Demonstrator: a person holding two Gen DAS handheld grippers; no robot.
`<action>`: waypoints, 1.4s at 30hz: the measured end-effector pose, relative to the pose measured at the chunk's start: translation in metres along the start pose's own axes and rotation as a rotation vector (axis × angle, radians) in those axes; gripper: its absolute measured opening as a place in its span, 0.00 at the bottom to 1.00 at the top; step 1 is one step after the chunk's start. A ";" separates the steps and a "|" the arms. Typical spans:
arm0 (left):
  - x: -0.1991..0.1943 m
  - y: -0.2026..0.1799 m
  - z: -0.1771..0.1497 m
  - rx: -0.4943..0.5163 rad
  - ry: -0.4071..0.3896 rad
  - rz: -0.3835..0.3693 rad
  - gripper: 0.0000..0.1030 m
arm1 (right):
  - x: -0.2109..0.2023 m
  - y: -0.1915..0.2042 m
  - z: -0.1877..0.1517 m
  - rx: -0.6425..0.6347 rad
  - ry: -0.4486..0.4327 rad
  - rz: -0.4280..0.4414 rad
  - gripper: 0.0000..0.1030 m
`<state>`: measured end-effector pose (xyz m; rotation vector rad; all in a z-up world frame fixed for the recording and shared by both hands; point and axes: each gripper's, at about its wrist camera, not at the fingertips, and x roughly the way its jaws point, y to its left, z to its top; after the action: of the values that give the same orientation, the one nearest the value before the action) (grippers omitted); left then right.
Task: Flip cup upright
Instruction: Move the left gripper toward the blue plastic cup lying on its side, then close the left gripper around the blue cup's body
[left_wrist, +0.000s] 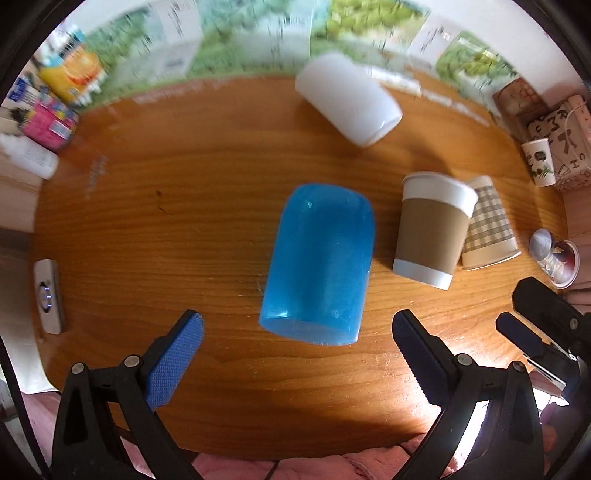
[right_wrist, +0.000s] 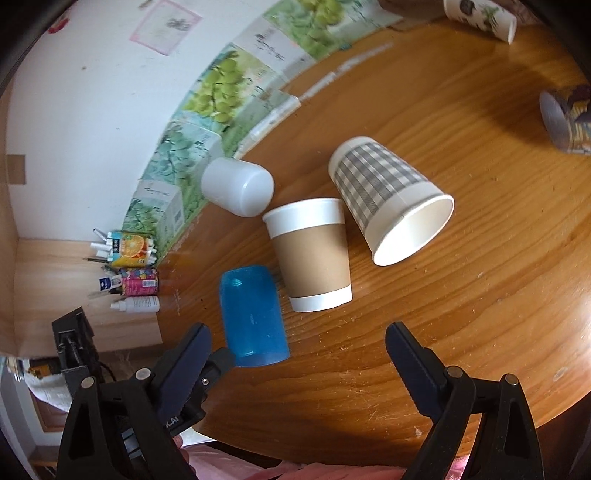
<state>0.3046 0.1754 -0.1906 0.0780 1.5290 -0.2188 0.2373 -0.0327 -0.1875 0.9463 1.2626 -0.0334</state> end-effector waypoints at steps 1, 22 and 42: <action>0.006 0.000 0.003 -0.004 0.026 -0.009 0.99 | 0.004 -0.001 0.001 0.014 0.007 -0.002 0.93; 0.054 -0.013 0.043 0.062 0.197 -0.068 0.76 | 0.054 -0.016 0.009 0.181 0.184 0.068 0.93; 0.051 -0.009 0.034 0.089 0.213 -0.096 0.75 | 0.041 -0.025 0.001 0.146 0.235 0.110 0.93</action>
<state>0.3372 0.1560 -0.2395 0.1013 1.7366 -0.3640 0.2399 -0.0301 -0.2349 1.1710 1.4361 0.0748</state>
